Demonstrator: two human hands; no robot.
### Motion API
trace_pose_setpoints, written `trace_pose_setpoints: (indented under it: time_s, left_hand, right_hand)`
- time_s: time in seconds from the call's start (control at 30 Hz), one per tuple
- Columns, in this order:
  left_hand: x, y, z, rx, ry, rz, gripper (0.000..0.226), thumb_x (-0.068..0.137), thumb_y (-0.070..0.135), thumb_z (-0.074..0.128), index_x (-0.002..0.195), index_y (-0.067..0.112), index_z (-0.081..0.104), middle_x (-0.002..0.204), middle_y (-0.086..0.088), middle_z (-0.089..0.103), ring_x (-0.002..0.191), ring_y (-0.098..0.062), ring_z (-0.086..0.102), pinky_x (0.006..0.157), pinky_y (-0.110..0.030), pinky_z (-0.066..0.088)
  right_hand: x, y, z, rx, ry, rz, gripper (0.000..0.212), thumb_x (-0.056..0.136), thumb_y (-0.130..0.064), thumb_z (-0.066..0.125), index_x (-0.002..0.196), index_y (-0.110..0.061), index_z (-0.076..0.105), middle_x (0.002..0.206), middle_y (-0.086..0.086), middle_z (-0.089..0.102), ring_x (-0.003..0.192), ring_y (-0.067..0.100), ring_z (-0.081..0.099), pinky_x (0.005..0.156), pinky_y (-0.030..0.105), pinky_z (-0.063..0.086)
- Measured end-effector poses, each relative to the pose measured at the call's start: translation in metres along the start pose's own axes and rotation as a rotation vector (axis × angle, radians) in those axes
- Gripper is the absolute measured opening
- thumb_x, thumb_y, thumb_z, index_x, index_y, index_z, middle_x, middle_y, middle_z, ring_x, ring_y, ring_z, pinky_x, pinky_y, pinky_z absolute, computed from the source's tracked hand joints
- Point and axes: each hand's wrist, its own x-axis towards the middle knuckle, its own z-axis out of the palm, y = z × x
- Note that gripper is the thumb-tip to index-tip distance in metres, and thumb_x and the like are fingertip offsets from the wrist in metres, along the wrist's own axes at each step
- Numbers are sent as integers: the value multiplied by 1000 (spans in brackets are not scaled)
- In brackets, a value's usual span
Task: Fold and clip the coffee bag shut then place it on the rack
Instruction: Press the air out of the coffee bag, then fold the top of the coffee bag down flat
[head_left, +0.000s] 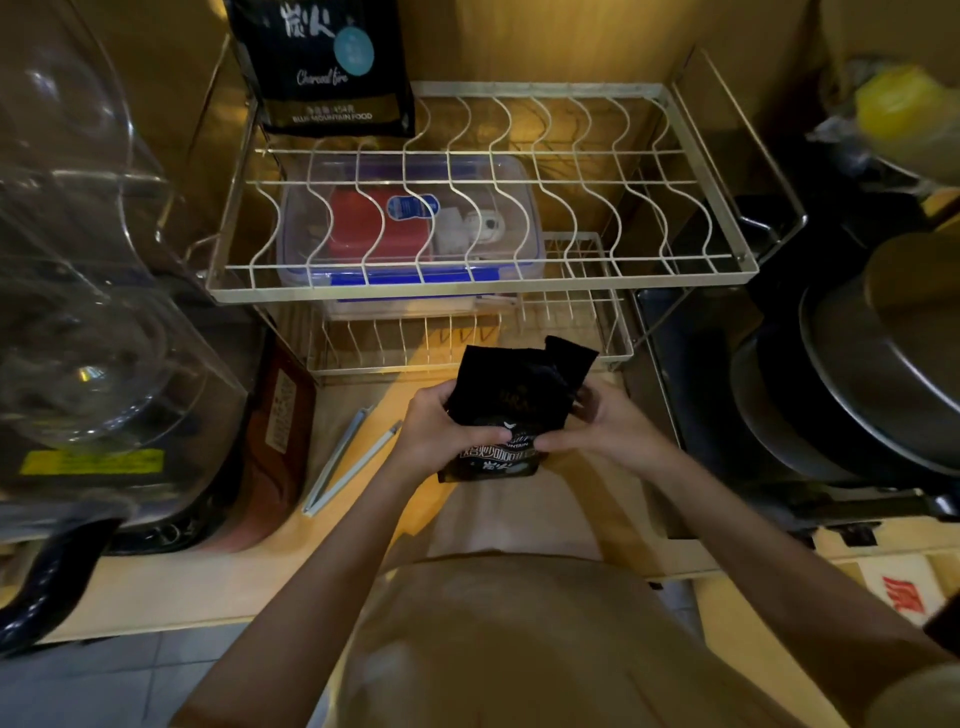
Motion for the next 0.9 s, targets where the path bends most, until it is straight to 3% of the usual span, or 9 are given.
trace_pose_setpoints:
  time_s: [0.13,0.2,0.27,0.4,0.57,0.8,0.9]
  left_hand:
    - [-2,1,3,-6,42,-1,47,54,7,84,97,8,65,92,-5,68,84,-9,65,72,-22,56]
    - [-3,1,2,-40,92,-18,40,56,7,83,92,6,67,88,-6,69,76,-5,67,68,-23,56]
    - [-4,1,2,-111,126,-53,32,59,5,80,88,4,68,80,-2,68,64,3,66,59,-15,55]
    - [-2,3,1,-300,138,-107,17,67,2,74,76,15,68,60,10,72,61,-3,68,53,-16,54]
    - [-2,6,-2,-393,29,-133,17,73,1,67,81,16,66,66,10,74,68,-7,69,60,-19,57]
    - [0,12,-3,-337,-3,-97,16,76,7,66,86,19,63,86,0,68,72,-5,68,61,-15,55]
    - [0,17,-1,-310,-7,-67,12,76,10,67,83,20,64,84,0,68,68,-1,68,59,-13,54]
  right_hand:
    - [10,12,15,14,150,-46,59,58,3,80,110,-15,57,106,-3,63,105,16,58,87,17,48]
    - [16,11,18,-11,183,-67,55,57,1,80,108,-9,61,104,2,65,103,19,60,88,24,49]
    - [17,10,19,-41,186,-84,54,58,-1,81,108,-8,62,105,4,66,103,21,61,89,30,50]
    - [17,10,18,-33,200,-95,50,58,-3,81,105,-7,65,103,7,68,98,18,64,83,27,53]
    - [12,3,17,55,189,-105,40,63,5,76,102,-1,65,95,5,68,75,-5,67,64,11,53]
    - [9,16,18,152,203,-55,22,68,4,71,89,-1,69,72,-10,74,77,9,70,69,21,57]
    - [4,13,22,213,176,-56,17,72,5,67,86,-5,69,69,-12,74,74,4,69,66,17,55]
